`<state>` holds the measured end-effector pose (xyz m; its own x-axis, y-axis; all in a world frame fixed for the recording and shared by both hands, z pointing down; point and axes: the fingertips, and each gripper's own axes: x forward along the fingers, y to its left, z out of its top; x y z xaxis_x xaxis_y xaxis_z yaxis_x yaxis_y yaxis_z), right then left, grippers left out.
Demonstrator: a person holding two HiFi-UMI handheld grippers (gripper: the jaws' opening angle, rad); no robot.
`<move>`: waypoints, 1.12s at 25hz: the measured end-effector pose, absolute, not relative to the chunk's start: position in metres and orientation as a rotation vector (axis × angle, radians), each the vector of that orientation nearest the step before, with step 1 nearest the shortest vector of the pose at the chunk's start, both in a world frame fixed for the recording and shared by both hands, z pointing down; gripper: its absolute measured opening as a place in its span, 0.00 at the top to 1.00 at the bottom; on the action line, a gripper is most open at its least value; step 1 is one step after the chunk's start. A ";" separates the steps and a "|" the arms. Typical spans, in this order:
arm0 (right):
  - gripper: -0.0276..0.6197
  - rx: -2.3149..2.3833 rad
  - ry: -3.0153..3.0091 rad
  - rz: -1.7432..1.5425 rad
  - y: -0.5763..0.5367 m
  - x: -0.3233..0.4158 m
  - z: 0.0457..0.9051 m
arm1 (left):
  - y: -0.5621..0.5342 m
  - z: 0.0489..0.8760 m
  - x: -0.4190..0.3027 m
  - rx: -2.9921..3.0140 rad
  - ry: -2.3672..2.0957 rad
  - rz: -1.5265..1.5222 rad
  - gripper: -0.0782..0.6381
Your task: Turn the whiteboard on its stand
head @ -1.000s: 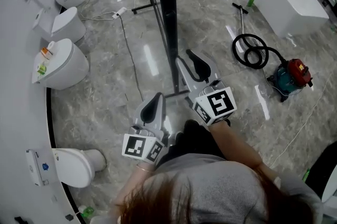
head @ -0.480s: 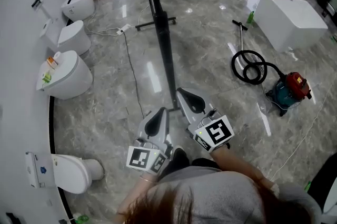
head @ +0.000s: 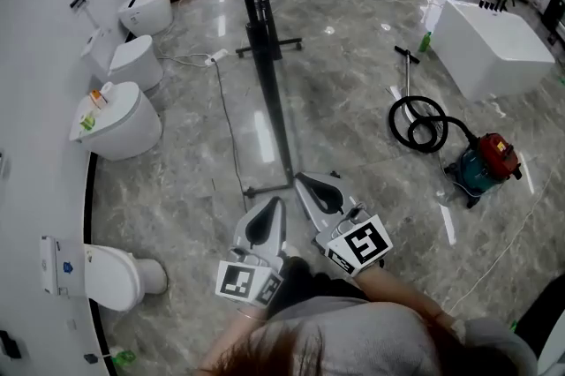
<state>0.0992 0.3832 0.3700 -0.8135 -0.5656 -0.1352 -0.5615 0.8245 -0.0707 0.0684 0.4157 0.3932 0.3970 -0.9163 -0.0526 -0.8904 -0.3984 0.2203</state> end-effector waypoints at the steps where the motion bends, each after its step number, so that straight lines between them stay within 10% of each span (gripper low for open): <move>1: 0.96 -0.875 2.861 -0.047 0.389 0.099 0.371 | 0.421 0.392 0.071 2.492 -1.626 -0.252 0.89; 28: 0.95 -0.867 2.913 0.035 0.421 0.086 0.365 | 0.441 0.384 0.066 2.548 -1.559 -0.272 0.89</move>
